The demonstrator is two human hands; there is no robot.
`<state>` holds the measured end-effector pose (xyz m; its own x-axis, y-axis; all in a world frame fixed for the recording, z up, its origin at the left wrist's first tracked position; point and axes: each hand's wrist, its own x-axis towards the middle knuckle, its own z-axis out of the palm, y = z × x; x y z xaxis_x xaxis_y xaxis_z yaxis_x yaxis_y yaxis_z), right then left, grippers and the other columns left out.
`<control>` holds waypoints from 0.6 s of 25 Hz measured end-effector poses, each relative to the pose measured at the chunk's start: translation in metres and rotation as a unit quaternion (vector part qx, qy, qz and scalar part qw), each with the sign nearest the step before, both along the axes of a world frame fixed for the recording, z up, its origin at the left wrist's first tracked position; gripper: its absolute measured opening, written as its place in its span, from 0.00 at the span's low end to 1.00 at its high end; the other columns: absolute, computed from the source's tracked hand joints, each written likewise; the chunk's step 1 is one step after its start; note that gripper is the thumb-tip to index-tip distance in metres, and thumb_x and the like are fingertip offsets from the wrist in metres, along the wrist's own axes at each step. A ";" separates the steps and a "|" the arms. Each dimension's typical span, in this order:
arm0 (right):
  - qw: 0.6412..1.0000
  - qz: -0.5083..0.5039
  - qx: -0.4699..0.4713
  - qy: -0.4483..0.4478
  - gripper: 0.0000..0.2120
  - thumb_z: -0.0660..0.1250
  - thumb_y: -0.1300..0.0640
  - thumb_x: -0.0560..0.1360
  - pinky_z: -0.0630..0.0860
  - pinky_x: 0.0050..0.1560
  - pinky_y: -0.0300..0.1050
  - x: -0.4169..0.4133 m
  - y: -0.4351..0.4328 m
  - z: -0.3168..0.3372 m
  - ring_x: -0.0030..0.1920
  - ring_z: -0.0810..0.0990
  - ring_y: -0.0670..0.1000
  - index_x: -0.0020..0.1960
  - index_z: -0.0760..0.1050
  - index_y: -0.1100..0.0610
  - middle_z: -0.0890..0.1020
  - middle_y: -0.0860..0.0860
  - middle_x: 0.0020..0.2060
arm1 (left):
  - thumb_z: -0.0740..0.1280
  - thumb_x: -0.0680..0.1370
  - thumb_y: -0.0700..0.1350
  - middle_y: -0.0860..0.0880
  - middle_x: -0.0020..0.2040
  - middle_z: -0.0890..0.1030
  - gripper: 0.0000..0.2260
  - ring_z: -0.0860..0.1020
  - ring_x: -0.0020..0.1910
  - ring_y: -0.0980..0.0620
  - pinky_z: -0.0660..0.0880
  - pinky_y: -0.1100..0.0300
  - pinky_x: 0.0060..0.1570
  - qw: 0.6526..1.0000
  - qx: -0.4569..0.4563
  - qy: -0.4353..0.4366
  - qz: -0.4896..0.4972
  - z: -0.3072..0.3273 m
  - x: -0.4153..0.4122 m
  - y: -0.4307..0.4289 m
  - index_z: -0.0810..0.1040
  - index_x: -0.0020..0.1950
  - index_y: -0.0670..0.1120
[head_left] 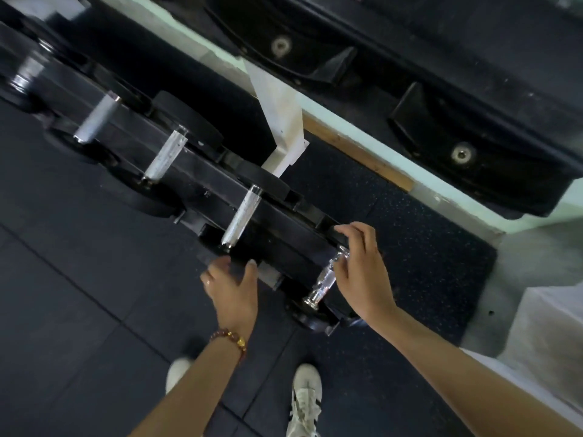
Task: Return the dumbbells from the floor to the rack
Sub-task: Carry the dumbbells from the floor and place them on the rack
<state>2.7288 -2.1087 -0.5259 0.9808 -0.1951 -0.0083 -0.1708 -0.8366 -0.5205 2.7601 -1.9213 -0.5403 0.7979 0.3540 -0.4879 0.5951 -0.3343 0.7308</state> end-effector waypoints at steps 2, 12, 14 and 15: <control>0.995 0.008 0.084 0.060 0.16 0.63 0.63 0.77 0.74 0.42 0.33 0.022 0.028 0.002 0.44 0.76 0.44 0.64 0.69 0.57 0.72 0.51 0.59 | 0.70 0.73 0.44 0.39 0.67 0.60 0.26 0.61 0.66 0.39 0.62 0.52 0.64 0.997 0.072 0.003 -0.023 0.003 0.030 0.022 0.65 0.67 0.42; 0.676 -0.503 0.520 0.144 0.21 0.70 0.56 0.73 0.73 0.54 0.44 0.196 0.171 -0.077 0.58 0.78 0.59 0.63 0.71 0.65 0.79 0.60 0.56 | 0.74 0.70 0.39 0.47 0.61 0.73 0.40 0.78 0.50 0.50 0.78 0.61 0.30 0.963 -0.182 0.175 -0.094 -0.071 0.086 0.078 0.54 0.74 0.55; 0.629 -0.562 0.527 0.101 0.11 0.72 0.58 0.71 0.74 0.45 0.46 0.199 0.175 -0.083 0.43 0.81 0.55 0.51 0.76 0.60 0.81 0.55 0.40 | 0.75 0.69 0.39 0.45 0.64 0.73 0.43 0.78 0.49 0.52 0.77 0.65 0.29 0.956 -0.213 0.176 -0.096 -0.072 0.084 0.081 0.52 0.74 0.57; 0.620 -0.567 0.534 0.095 0.07 0.72 0.58 0.71 0.72 0.39 0.43 0.197 0.174 -0.082 0.36 0.78 0.52 0.45 0.76 0.59 0.78 0.52 0.34 | 0.75 0.69 0.38 0.44 0.65 0.71 0.44 0.78 0.49 0.52 0.77 0.66 0.29 0.953 -0.224 0.180 -0.090 -0.072 0.083 0.081 0.51 0.74 0.58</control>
